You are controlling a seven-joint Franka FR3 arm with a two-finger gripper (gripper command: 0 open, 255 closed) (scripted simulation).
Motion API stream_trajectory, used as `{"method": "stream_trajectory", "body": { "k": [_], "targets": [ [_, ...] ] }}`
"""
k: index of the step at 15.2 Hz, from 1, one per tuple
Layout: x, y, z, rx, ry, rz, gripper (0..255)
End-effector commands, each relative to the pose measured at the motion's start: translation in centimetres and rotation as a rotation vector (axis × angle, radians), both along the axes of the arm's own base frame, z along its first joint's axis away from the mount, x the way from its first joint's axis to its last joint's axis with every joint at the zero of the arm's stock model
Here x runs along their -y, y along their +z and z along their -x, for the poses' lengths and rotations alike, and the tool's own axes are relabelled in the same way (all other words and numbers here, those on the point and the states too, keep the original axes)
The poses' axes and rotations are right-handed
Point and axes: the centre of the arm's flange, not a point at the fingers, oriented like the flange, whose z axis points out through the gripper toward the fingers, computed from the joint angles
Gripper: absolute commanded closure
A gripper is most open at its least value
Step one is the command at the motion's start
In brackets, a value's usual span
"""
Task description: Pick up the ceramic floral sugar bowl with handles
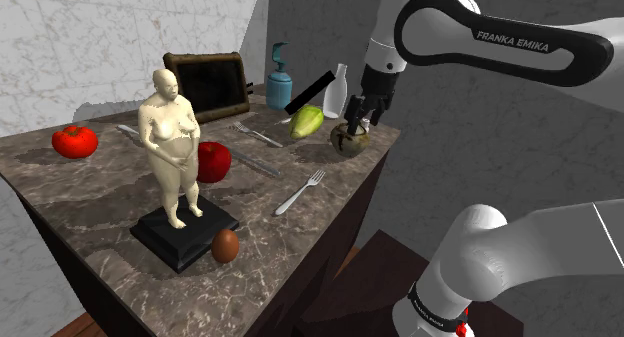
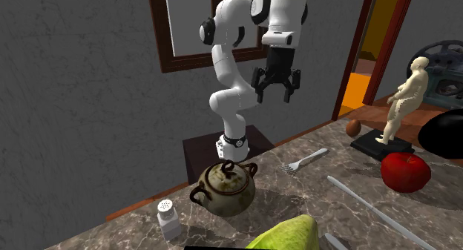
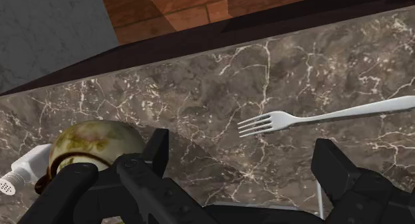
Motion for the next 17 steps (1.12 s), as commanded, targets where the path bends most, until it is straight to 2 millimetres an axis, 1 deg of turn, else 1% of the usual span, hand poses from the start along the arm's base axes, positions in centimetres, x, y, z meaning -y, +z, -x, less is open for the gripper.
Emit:
{"method": "stream_trajectory", "body": {
  "k": [1, 9, 17],
  "targets": [
    [0.0, 0.0, 0.0, 0.0, 0.0, 0.0, 0],
    [9.5, -0.9, -7.1, -0.076, -0.027, -0.051, 0],
    [19.1, -2.8, -13.8, -0.152, -0.055, -0.101, 0]
  ]
}}
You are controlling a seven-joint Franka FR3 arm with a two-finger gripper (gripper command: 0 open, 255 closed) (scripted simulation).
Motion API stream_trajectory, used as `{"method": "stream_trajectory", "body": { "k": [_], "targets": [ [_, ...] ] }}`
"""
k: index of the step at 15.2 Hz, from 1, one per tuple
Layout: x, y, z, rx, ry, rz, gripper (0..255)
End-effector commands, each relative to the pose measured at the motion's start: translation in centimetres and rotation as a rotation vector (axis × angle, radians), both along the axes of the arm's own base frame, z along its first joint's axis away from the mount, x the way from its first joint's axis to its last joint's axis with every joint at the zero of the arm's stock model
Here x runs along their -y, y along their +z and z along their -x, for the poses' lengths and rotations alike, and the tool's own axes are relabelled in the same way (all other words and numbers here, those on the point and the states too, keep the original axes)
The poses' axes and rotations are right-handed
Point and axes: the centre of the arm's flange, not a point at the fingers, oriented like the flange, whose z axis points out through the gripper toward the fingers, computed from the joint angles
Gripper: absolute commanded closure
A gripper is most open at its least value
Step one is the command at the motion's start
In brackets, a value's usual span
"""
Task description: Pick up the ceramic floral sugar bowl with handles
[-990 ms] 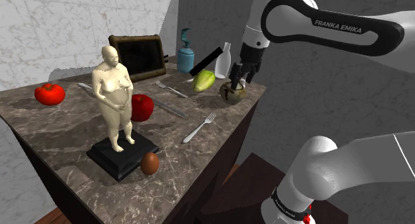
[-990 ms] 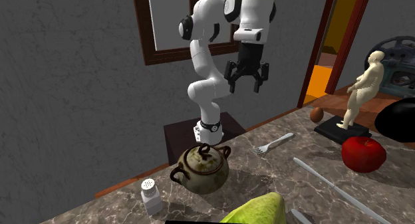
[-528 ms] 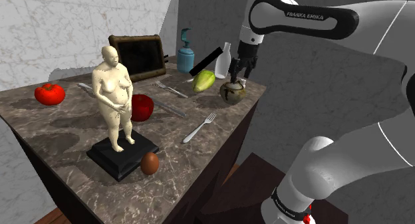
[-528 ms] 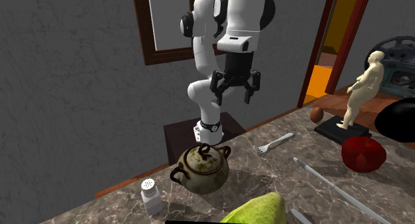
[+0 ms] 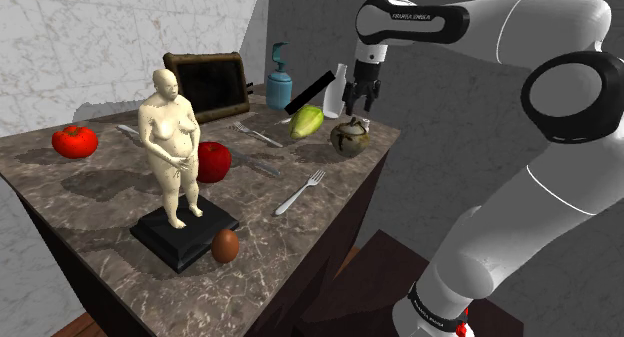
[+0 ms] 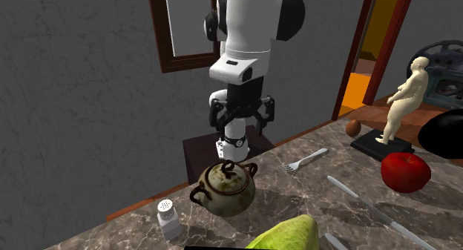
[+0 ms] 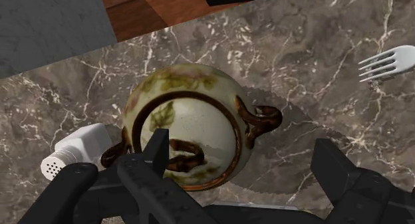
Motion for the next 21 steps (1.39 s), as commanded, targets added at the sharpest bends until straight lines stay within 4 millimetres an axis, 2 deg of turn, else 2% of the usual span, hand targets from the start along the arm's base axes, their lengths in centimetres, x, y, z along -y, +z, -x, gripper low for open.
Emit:
{"method": "stream_trajectory", "body": {
  "k": [1, 3, 4, 11, 13, 14, 21],
  "targets": [
    [2.6, -0.9, -1.8, -0.019, -0.006, -0.012, 0],
    [5.0, -1.6, -3.4, -0.038, -0.013, -0.025, 0],
    [5.1, -1.6, -3.5, -0.04, -0.014, -0.026, 0],
    [5.1, -5.6, -3.5, -0.04, -0.014, -0.026, 0],
    [5.1, -5.6, -3.5, -0.04, -0.014, -0.026, 0],
    [5.2, -5.6, -3.5, -0.04, -0.014, -0.026, 255],
    [5.2, -5.5, -3.4, -0.04, -0.014, -0.026, 255]
  ]
}}
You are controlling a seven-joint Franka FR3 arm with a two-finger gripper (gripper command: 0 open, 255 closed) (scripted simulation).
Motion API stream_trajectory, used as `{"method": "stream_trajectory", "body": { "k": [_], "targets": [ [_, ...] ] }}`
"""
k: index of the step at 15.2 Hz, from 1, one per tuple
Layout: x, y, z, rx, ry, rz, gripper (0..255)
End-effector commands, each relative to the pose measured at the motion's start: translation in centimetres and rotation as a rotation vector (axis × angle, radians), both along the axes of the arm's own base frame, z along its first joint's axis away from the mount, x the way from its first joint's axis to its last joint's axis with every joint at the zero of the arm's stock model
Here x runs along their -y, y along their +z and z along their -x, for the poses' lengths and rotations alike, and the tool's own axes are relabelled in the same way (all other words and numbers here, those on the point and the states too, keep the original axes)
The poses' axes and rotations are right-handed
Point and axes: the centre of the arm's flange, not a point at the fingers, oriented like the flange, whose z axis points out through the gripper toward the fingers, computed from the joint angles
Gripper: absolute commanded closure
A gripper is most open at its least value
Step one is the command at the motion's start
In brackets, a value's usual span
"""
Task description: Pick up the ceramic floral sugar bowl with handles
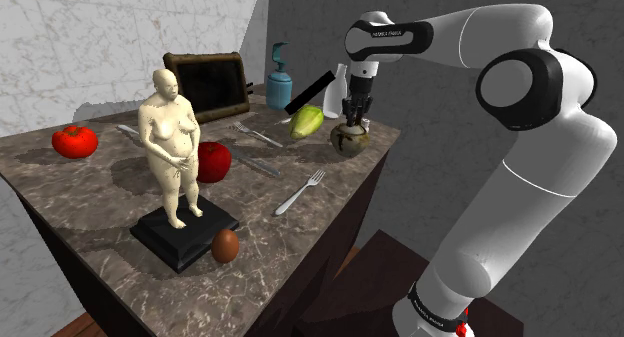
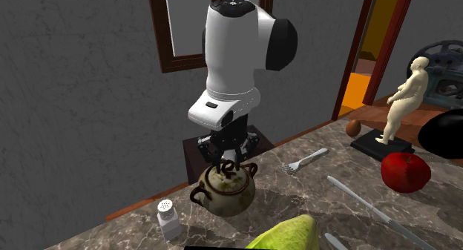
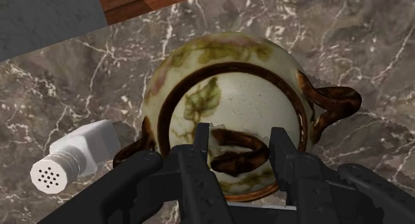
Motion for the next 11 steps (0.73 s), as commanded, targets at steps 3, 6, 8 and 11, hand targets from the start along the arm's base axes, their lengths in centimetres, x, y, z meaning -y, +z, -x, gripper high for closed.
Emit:
{"method": "stream_trajectory", "body": {
  "k": [3, 6, 8, 11],
  "targets": [
    [0.0, 0.4, 0.0, 0.0, -0.001, 0.001, 255],
    [0.0, 2.0, 0.0, 0.0, -0.001, 0.001, 255],
    [0.0, 3.1, 0.0, 0.0, -0.001, 0.001, 255],
    [0.0, 4.7, 0.0, 0.0, -0.001, 0.001, 255]
  ]
}}
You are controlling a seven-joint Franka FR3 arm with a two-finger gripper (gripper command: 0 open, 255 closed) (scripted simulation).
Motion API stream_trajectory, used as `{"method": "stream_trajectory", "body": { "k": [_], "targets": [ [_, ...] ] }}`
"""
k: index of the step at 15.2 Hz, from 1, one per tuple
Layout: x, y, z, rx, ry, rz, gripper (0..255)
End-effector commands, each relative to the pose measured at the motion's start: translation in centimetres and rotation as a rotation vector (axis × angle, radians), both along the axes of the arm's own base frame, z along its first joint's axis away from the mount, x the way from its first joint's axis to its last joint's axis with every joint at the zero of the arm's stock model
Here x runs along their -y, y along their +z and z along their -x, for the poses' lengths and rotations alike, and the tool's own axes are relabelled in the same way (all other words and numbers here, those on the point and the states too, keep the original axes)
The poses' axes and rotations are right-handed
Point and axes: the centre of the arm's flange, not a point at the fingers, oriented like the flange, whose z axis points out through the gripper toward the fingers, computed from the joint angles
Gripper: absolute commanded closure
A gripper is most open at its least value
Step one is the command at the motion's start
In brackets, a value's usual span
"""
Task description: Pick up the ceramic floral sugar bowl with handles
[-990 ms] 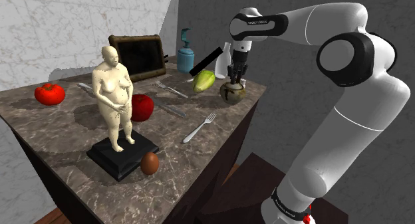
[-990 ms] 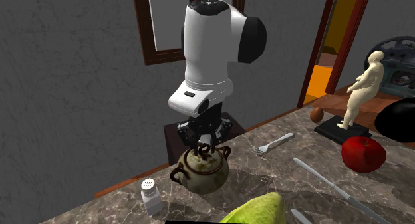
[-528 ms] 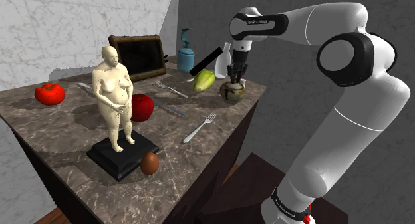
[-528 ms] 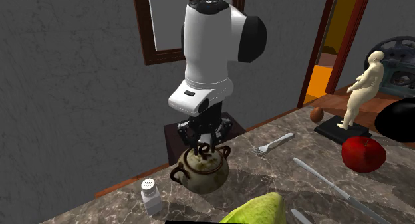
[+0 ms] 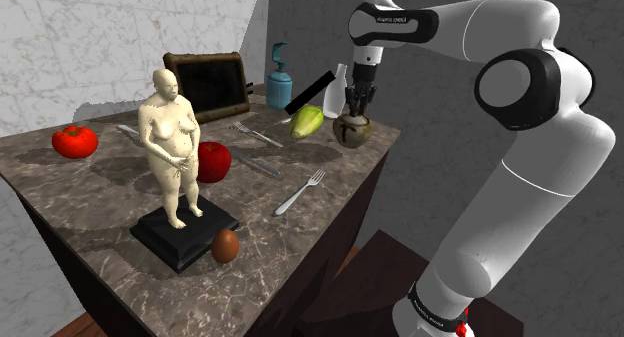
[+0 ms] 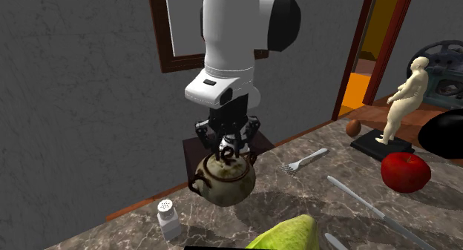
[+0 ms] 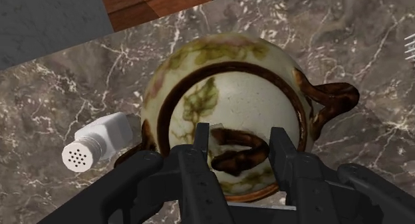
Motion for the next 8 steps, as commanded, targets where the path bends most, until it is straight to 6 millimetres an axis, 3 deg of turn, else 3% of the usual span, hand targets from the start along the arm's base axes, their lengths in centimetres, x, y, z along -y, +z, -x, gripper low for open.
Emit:
{"method": "stream_trajectory", "body": {
  "k": [1, 6, 8],
  "targets": [
    [0.0, 1.3, -0.1, 0.002, 0.0, 0.0, 255],
    [0.0, 3.9, -0.1, 0.002, 0.0, 0.0, 255],
    [0.0, 4.0, -0.1, 0.002, 0.0, 0.0, 255]
  ]
}}
